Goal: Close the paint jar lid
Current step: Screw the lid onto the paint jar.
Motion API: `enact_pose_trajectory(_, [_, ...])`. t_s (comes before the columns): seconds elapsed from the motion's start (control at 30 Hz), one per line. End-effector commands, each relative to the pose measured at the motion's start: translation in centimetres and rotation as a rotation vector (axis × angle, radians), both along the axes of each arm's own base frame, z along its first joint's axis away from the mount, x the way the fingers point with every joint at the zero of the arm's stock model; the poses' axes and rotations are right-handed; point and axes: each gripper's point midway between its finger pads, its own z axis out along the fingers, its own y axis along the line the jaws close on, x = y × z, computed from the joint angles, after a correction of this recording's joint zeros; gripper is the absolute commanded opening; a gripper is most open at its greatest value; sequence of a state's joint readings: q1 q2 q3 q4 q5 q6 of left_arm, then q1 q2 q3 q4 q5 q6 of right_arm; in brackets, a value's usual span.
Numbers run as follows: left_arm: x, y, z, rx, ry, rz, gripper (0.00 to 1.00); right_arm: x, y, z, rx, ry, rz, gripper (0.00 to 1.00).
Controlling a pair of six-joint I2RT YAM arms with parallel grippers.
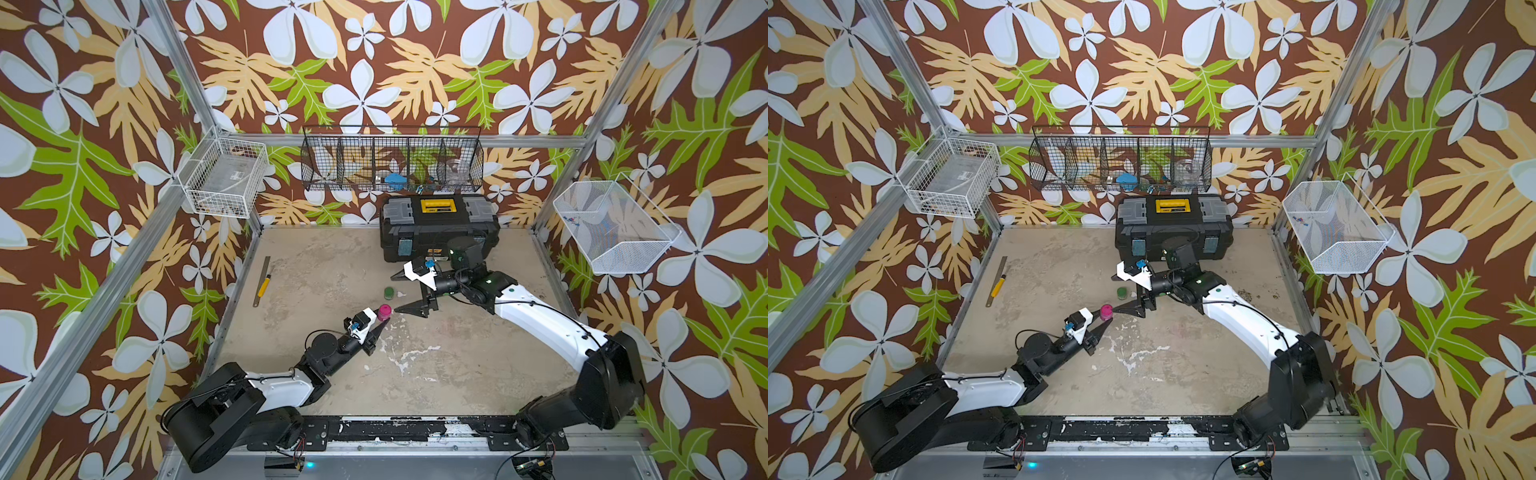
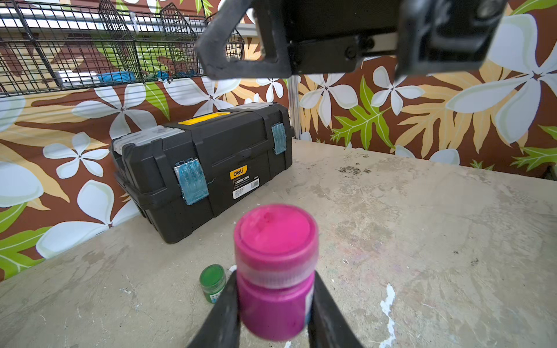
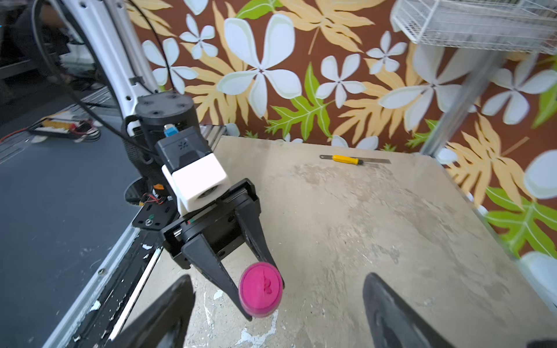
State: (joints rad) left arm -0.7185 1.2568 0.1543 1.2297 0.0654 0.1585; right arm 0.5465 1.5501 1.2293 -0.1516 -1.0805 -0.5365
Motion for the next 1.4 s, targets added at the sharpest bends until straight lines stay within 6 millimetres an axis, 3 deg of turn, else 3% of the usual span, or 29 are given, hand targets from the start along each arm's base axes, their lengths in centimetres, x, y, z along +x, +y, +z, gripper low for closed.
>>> enact_pose_trajectory(0.0, [-0.1,-0.1,0.5,-0.012,-0.013,-0.008,0.04,-1.5,0.2,-1.1,0.002,-0.026,0.153,0.85])
enact_pose_trajectory(0.43, [-0.1,-0.1,0.4,-0.009,-0.012,-0.005,0.04,-1.1,1.3,-4.9,-0.079,-0.027,0.179,0.74])
enact_pose_trajectory(1.37, [-0.1,0.0,0.4,-0.01,-0.013,-0.003,0.04,-1.1,2.3,-5.6,-0.099,-0.006,0.11,0.26])
